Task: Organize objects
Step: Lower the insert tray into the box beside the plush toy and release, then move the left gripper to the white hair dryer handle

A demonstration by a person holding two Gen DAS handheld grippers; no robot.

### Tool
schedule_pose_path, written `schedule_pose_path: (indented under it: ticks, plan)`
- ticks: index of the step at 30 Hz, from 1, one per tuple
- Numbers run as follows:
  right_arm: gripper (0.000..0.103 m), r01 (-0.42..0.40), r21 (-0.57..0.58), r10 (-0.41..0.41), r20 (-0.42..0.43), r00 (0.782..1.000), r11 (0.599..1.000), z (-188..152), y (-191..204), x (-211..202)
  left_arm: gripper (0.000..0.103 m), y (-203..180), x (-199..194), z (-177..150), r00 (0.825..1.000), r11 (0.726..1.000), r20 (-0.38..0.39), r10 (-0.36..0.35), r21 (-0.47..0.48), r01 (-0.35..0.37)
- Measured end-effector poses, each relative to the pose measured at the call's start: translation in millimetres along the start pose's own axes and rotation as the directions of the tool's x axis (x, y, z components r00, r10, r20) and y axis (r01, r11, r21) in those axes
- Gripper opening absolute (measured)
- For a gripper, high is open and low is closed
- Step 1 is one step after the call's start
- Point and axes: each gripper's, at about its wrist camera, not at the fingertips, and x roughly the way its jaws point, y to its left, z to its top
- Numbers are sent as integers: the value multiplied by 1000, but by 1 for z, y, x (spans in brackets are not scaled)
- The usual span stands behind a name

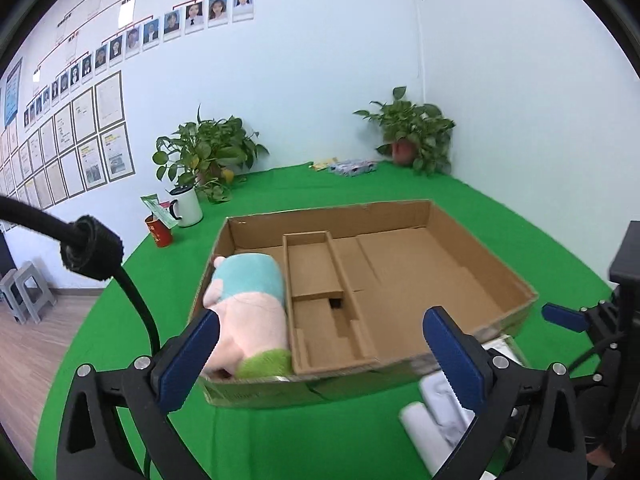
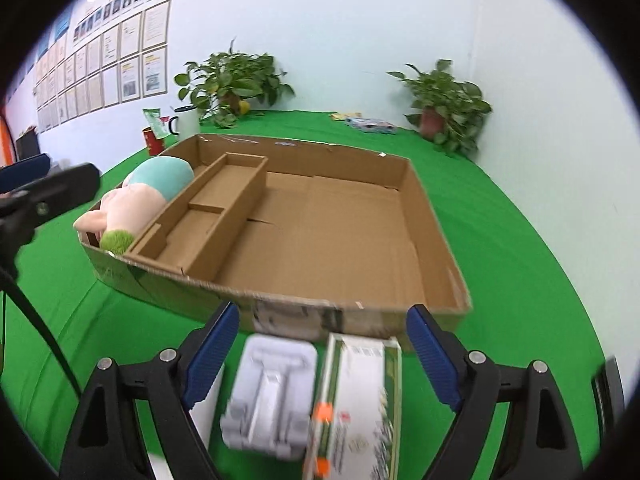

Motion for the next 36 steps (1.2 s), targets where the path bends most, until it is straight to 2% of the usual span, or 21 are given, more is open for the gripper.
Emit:
schedule_pose_path:
  ticks: [11, 18, 21, 23, 24, 25, 26, 27, 28, 30, 32, 33, 34, 36]
  plan:
    - [86, -7, 38, 4, 66, 998, 999, -28, -15, -46, 103, -25, -46, -20, 999, 997, -6, -36, -62, 36]
    - [86, -24, 48, 21, 58, 998, 999, -41, -17, -54, 102, -31, -42, -25, 995, 995, -48, -82, -64, 79]
    - [86, -26, 35, 24, 56, 998, 999, -43, -15, -54, 99, -31, -34, -27, 993, 993, -67, -102, -62, 98]
    - [84, -25, 36, 23, 57, 998, 999, -44, -15, -54, 90, -33, -31, -29, 992, 993, -68, -105, -56, 101]
    - [81, -28, 41, 26, 59, 998, 999, -44, -16, -54, 76, -33, -29, -29, 992, 993, -67, -106, -54, 102]
    - [67, -30, 45, 27, 63, 998, 999, -44, -17, -54, 58, -34, -27, -31, 992, 993, -67, -106, -51, 103]
    - [55, -24, 48, 21, 70, 997, 999, -44, -17, -55, 48, -34, -25, -32, 991, 993, -72, -111, -49, 108]
    - [32, -10, 49, 6, 73, 997, 999, -45, -18, -55, 27, -34, -22, -33, 990, 992, -81, -120, -49, 116]
    - [24, 0, 51, -4, 76, 997, 999, -44, -19, -56, 21, -32, -20, -34, 988, 991, -90, -129, -51, 125]
    - [24, -15, 63, 9, 89, 996, 998, -45, -21, -57, 22, -30, -16, -37, 985, 989, -98, -144, -59, 139]
    - [41, -42, 72, 35, 94, 995, 996, -46, -23, -57, 31, -27, -12, -39, 983, 987, -105, -148, -78, 140]
    - [74, -60, 74, 53, 92, 994, 996, -47, -24, -56, 52, -23, -9, -40, 980, 984, -116, -163, -96, 152]
    - [91, -74, 76, 67, 95, 993, 994, -48, -25, -56, 72, -20, -6, -41, 975, 978, -125, -186, -120, 171]
    - [91, -87, 69, 81, 96, 992, 994, -52, -24, -55, 78, -11, 2, -46, 957, 955, -142, -253, -194, 224]
